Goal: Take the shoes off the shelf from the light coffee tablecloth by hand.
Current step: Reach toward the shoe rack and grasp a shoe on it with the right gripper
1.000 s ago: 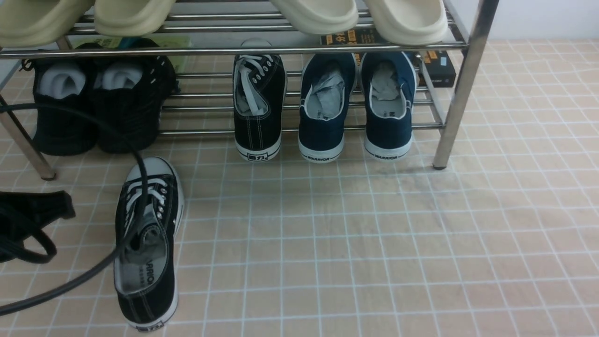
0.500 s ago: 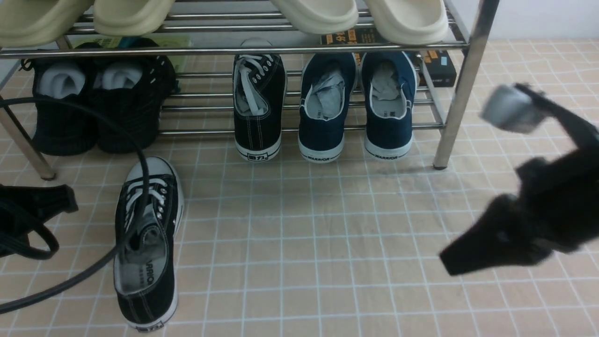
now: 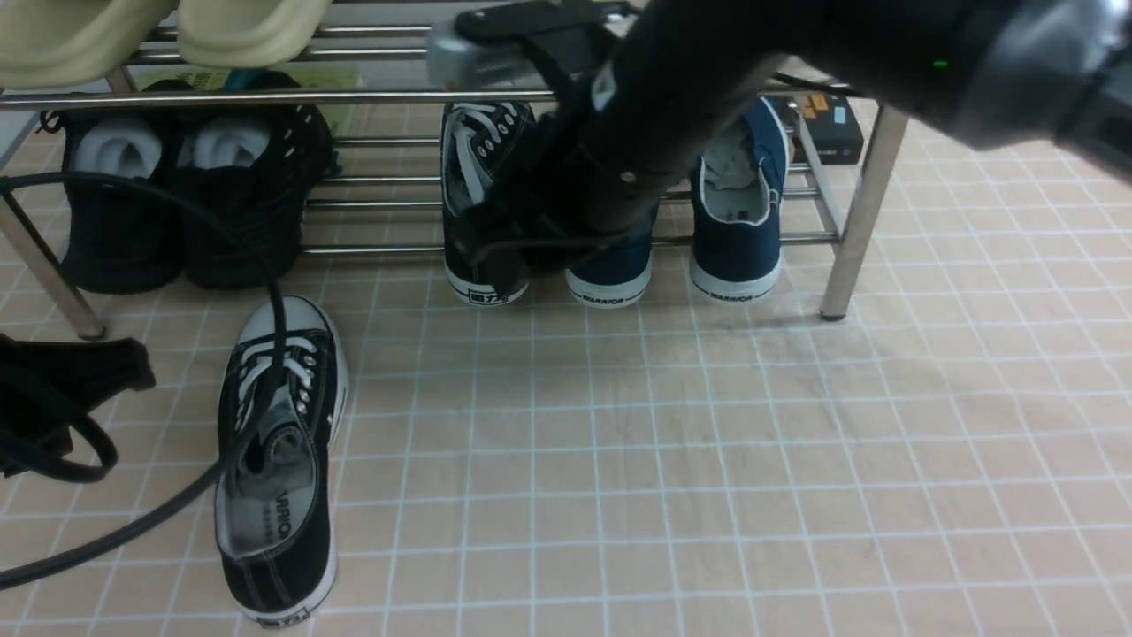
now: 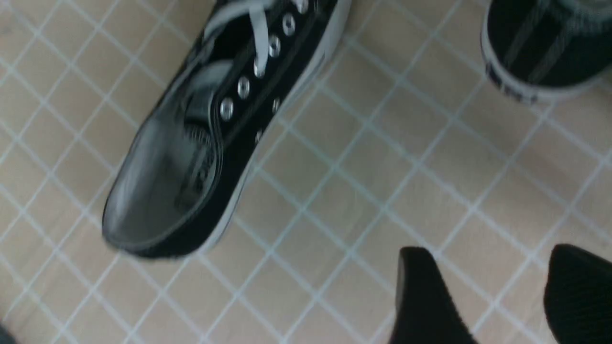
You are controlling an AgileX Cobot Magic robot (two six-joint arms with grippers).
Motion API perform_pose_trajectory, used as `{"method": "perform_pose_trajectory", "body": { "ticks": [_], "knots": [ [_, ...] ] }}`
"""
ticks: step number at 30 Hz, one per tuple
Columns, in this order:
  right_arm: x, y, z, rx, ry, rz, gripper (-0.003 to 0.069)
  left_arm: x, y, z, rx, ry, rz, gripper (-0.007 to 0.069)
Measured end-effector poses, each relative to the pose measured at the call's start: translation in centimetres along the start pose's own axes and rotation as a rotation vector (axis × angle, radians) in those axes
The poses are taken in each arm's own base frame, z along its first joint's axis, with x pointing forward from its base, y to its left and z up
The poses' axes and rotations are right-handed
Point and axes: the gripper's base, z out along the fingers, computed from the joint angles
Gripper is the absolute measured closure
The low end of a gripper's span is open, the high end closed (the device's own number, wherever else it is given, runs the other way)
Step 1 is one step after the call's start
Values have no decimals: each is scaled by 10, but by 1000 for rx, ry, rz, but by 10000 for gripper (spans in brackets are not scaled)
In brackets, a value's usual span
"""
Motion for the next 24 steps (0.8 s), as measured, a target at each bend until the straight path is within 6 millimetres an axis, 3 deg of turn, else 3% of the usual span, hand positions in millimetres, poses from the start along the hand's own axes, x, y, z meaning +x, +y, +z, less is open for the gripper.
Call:
{"method": "perform_pose_trajectory", "body": {
  "ticks": [5, 7, 8, 19, 24],
  "knots": [
    [-27, -6, 36, 23, -111, -33, 266, 0, -1, 0, 11, -2, -5, 466],
    [-30, -7, 42, 26, -127, -42, 265, 0, -1, 0, 15, -2, -8, 459],
    [-34, -10, 54, 35, -164, -63, 264, 0, -2, 0, 21, -3, -11, 452],
    [-31, -32, 111, 149, -211, -187, 264, -1, -2, 0, 26, -6, -13, 445],
    [-30, -36, 119, 176, -214, -212, 310, -1, -2, 0, 25, -7, -11, 440]
  ]
}}
